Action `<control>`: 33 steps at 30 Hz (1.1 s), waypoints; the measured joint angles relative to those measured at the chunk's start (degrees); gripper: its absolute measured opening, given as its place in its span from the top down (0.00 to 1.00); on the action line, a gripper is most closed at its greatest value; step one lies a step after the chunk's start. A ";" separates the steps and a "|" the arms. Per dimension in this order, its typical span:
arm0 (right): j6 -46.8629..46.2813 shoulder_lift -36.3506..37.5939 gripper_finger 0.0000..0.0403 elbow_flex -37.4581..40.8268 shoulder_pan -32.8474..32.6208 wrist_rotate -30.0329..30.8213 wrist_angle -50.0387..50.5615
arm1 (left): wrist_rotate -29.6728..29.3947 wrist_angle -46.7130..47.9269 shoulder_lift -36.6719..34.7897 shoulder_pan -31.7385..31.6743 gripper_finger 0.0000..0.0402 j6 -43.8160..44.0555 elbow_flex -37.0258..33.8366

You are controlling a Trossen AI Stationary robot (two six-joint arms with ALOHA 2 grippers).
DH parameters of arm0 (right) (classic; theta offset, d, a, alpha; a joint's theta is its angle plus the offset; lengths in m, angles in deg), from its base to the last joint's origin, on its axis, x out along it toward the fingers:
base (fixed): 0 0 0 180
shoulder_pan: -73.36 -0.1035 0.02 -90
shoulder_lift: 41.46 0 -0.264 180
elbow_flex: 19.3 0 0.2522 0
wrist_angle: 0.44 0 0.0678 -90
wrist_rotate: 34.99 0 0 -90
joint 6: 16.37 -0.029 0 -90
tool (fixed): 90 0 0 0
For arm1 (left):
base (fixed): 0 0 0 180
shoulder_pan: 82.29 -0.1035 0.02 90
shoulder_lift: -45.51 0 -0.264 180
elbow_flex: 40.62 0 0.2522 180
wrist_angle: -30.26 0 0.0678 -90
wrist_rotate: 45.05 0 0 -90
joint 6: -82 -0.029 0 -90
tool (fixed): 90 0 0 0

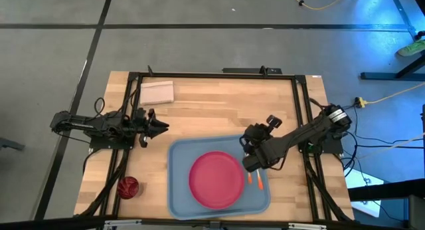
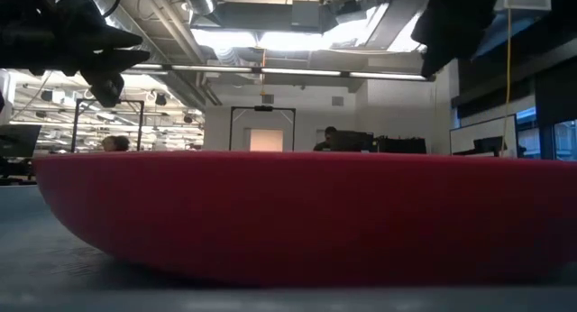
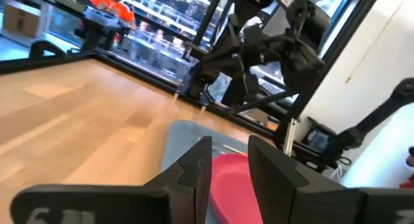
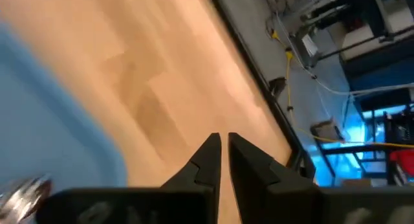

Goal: Pick and place plate/cup/fork/spoon on tray
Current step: Adjust the blue tray

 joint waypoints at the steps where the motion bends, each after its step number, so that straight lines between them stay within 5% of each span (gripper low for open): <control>1: -1.26 0.81 0.91 0.81 0.53 0.42 -0.17 | -0.09 0.10 0.02 -0.02 0.77 -0.48 -0.01; 7: -19.99 8.76 0.91 12.82 3.50 -2.47 -0.27 | -3.57 1.82 0.01 -0.02 0.77 -2.14 0.00; 11: -30.40 14.83 0.91 23.14 5.73 -4.90 -9.34 | -5.01 3.63 0.02 -0.02 0.77 -2.17 0.00; 25: -1.68 19.89 0.91 40.69 21.65 -22.49 -55.64 | -9.06 4.85 0.02 -0.02 0.77 -1.71 -0.01; 33: 3.19 19.89 0.91 44.54 23.84 -32.03 -66.31 | -9.08 4.90 0.00 -0.02 0.77 -1.73 -0.01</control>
